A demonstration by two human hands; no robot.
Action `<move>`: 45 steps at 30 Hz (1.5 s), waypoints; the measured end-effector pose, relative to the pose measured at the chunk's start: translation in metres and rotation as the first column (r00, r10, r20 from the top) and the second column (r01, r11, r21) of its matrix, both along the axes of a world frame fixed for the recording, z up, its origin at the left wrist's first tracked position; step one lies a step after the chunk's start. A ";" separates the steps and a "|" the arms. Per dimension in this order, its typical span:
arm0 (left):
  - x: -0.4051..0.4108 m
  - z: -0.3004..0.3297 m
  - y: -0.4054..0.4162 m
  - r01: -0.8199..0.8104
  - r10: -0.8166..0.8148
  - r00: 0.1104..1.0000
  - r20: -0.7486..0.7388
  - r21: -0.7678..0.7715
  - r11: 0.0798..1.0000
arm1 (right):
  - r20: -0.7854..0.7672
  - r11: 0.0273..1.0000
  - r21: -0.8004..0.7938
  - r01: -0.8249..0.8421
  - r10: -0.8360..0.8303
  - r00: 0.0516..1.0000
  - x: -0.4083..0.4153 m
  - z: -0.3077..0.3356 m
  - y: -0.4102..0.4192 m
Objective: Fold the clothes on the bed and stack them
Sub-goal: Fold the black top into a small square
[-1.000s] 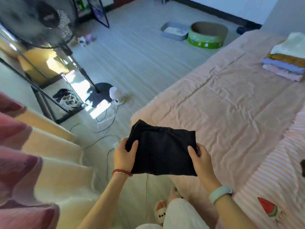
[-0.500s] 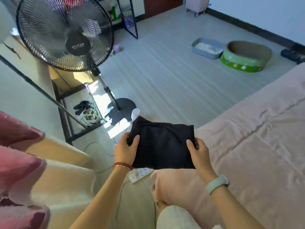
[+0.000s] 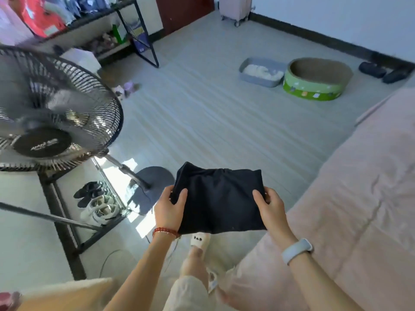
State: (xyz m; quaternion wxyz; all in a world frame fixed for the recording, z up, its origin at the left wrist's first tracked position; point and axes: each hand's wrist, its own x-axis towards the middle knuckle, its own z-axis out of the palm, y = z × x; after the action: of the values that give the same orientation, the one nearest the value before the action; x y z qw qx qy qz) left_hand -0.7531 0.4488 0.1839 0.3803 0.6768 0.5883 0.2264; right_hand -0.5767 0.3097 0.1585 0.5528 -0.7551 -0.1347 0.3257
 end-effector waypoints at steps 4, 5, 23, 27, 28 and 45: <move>0.070 -0.016 0.085 0.131 -0.131 0.991 -0.009 0.024 0.991 | 0.025 0.986 -0.014 0.165 -0.165 0.986 0.048 -0.016 0.064; 0.091 -0.018 0.107 0.164 -0.164 0.986 -0.005 0.026 0.986 | 0.029 0.980 -0.013 0.198 -0.198 0.980 0.062 -0.019 0.082; 0.500 0.017 0.166 0.861 -0.852 0.503 0.147 -0.004 0.508 | 0.163 0.548 -0.021 0.836 -0.823 0.544 0.301 0.029 0.081; 0.614 0.020 0.130 0.927 -0.921 0.366 0.137 0.033 0.373 | 0.119 0.419 0.021 0.908 -0.903 0.413 0.383 0.026 0.052; 0.643 0.022 0.121 0.936 -0.930 0.341 0.135 0.039 0.349 | 0.112 0.396 0.029 0.918 -0.914 0.391 0.405 0.027 0.046; 1.038 0.032 -0.048 0.941 -0.938 -0.339 0.076 0.034 -0.337 | 0.054 -0.259 -0.012 0.966 -0.965 -0.258 0.673 0.034 -0.034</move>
State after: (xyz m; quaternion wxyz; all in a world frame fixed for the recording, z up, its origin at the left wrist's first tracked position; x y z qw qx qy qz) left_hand 0.2850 0.4012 0.2159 0.4389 0.8536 -0.2239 -0.1693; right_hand 0.0960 0.2755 0.1923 0.5743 -0.5840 0.5186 -0.2454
